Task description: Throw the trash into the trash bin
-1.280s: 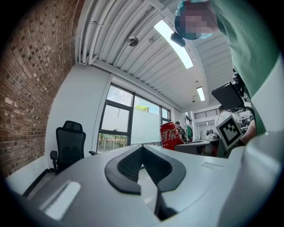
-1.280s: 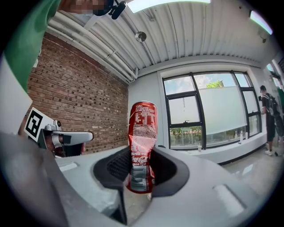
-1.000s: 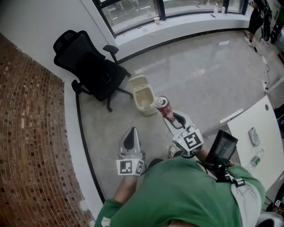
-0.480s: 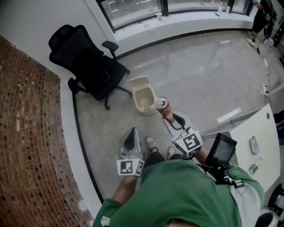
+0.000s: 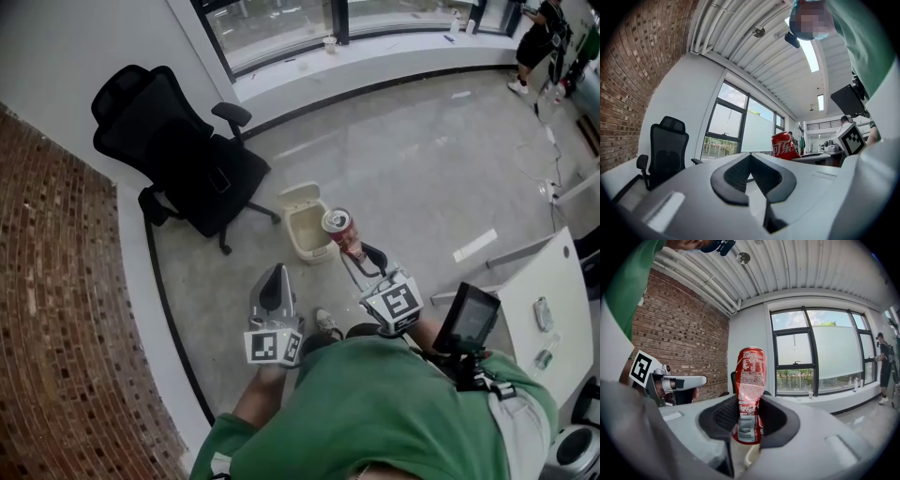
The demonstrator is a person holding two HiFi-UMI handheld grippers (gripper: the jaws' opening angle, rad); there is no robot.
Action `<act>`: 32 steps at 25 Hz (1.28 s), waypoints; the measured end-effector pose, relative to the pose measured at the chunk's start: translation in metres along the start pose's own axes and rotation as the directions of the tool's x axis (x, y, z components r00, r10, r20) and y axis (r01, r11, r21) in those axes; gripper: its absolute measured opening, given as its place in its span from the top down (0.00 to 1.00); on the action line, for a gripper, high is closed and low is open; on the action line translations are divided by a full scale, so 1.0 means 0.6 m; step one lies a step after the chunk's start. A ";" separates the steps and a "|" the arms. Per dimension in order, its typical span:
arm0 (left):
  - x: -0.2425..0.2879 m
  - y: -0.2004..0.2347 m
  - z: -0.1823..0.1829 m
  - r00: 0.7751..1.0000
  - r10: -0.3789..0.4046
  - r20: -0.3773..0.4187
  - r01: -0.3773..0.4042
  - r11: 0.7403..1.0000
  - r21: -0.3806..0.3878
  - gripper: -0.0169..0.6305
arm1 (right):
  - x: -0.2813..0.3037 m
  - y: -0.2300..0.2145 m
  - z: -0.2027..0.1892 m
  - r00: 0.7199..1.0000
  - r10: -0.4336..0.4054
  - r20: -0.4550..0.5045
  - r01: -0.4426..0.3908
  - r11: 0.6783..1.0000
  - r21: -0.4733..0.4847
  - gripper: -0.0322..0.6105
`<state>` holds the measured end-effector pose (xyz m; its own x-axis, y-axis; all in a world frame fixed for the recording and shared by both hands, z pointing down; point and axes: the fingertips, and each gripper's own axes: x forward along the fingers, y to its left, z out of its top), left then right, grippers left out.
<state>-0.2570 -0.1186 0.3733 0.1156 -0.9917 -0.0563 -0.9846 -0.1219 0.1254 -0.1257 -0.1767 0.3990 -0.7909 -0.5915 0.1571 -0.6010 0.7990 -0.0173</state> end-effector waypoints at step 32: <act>0.229 0.177 -0.306 0.931 0.047 -0.363 -0.062 0.998 -0.028 0.96 | 0.293 -0.123 -0.341 0.907 0.064 -0.415 -0.005 0.990 0.141 0.77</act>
<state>-0.3218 -0.2756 0.5605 0.1087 -0.9436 0.3126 -0.9857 -0.0616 0.1568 -0.1969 -0.3177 0.6301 -0.7080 -0.4409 0.5517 -0.6075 0.7785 -0.1576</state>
